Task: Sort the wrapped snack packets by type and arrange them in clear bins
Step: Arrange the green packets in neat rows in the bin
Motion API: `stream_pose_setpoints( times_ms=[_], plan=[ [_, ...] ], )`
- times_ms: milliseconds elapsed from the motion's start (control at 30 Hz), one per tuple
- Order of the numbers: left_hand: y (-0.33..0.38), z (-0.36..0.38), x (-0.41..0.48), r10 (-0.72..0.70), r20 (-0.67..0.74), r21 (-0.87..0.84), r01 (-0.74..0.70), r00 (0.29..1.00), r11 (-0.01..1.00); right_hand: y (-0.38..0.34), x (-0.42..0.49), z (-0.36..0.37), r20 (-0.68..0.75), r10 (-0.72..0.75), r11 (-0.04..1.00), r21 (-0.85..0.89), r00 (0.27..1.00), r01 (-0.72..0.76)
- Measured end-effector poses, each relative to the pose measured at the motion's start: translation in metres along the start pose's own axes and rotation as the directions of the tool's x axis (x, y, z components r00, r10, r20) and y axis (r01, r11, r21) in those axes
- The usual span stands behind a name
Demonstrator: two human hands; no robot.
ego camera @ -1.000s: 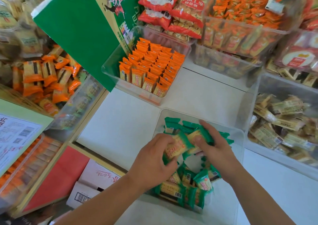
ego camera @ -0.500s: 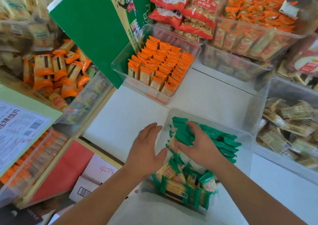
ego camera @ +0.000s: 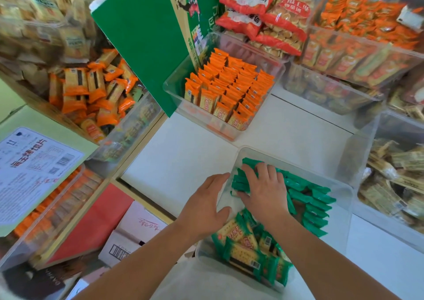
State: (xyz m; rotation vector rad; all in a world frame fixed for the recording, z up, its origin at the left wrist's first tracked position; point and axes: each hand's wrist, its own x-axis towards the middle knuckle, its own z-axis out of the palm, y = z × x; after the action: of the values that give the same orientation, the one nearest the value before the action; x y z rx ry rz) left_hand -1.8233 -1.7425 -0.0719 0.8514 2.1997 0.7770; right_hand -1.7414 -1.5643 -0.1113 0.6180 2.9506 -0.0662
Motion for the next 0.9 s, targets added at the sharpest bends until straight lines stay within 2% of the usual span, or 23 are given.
stream_pose_setpoints(
  times_ms=[200,367,467,633,733,800,867,900],
  plan=[
    [0.008,-0.003,0.007,-0.022,-0.001,0.04,0.022,1.0,0.999,0.002,-0.004,-0.002,0.096,-0.071,0.994,0.084,0.993,0.063],
    [0.011,-0.002,0.007,-0.033,0.009,0.043,0.032,0.999,0.999,-0.009,-0.008,0.006,0.148,0.089,0.939,0.317,0.985,-0.133],
    [0.013,0.0,0.007,-0.052,0.002,0.036,0.052,0.999,0.998,-0.012,-0.004,0.013,0.128,0.113,0.887,0.434,0.985,-0.158],
    [0.016,0.0,0.005,-0.015,-0.029,0.062,0.017,0.999,0.998,-0.009,-0.007,0.014,0.063,0.118,0.867,0.48,0.991,-0.134],
    [0.02,-0.002,0.001,0.026,-0.046,0.104,-0.021,0.999,0.994,0.002,-0.02,0.002,-0.07,0.102,0.836,0.547,0.992,-0.048],
    [0.023,-0.004,-0.002,0.129,-0.146,0.205,-0.098,0.981,0.974,0.019,-0.028,-0.006,-0.19,0.133,0.829,0.559,0.973,-0.004],
    [0.022,-0.001,-0.001,0.32,-0.249,0.276,-0.25,0.914,0.928,0.042,-0.032,-0.008,-0.322,0.143,0.89,0.455,0.936,0.021],
    [0.023,0.002,-0.001,0.354,-0.249,0.262,-0.289,0.901,0.921,0.053,-0.031,-0.006,-0.351,0.145,0.924,0.383,0.925,0.001]
  ],
)
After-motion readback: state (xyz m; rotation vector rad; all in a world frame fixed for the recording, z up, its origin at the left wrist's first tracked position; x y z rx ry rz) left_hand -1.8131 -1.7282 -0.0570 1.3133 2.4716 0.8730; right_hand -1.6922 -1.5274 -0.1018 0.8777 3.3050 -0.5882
